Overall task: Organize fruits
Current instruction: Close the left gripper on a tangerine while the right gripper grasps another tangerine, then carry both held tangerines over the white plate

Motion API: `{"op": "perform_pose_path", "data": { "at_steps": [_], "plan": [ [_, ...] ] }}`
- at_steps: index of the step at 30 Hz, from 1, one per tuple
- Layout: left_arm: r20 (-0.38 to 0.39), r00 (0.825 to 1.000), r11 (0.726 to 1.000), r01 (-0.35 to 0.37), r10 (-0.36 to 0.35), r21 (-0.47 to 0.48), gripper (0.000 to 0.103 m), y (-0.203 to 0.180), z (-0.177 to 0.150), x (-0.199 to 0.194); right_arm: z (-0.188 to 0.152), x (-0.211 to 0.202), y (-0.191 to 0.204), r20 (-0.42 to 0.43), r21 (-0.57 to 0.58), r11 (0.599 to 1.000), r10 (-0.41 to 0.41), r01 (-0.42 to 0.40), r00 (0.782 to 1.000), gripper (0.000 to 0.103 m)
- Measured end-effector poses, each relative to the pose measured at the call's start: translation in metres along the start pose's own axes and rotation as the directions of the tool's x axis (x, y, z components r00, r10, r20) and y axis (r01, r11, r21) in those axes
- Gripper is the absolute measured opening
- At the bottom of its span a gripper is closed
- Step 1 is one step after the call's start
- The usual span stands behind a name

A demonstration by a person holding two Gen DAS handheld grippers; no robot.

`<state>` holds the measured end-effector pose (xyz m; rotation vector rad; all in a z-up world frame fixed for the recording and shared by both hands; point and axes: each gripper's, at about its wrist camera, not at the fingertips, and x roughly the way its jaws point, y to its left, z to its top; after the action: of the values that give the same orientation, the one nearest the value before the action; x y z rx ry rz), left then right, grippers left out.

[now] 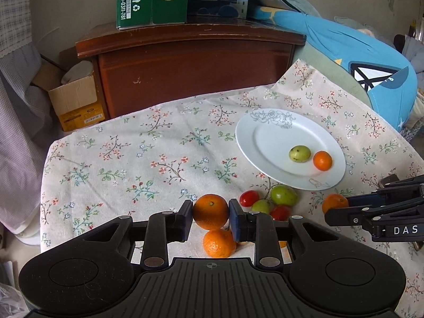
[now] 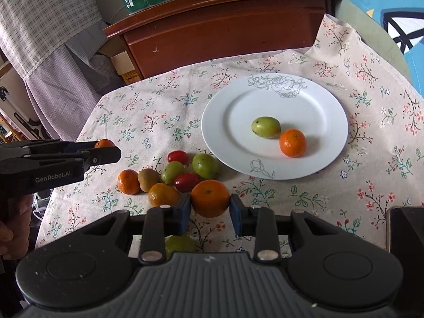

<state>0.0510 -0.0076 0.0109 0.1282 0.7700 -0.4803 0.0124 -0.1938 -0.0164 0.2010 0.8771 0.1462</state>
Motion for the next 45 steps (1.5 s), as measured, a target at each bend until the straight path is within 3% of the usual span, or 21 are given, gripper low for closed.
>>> {"op": "perform_pose_path", "data": {
  "at_steps": [15,23,32,45],
  "plan": [
    [0.077,0.995,0.997,0.067,-0.07,0.039,0.026,-0.035,0.033,-0.002,0.035,-0.025,-0.013,0.146,0.07,0.998,0.0,-0.011,0.989,0.031],
    [0.048,0.995,0.995,0.085,-0.087,0.042,0.026,-0.046,0.047,0.016,0.048,-0.029,-0.027,0.187,0.115,0.993,-0.037,0.016,0.982,0.031],
    [-0.024,0.997,0.992,0.075,-0.073,0.103,0.026,-0.064,0.047,0.053,0.05,-0.018,-0.044,0.169,0.184,0.981,-0.098,0.066,0.981,0.031],
    [-0.061,0.995,0.99,0.091,-0.084,0.112,0.026,-0.074,0.044,0.078,0.047,0.001,-0.065,0.134,0.259,0.961,-0.133,0.095,0.982,0.031]
  ]
}}
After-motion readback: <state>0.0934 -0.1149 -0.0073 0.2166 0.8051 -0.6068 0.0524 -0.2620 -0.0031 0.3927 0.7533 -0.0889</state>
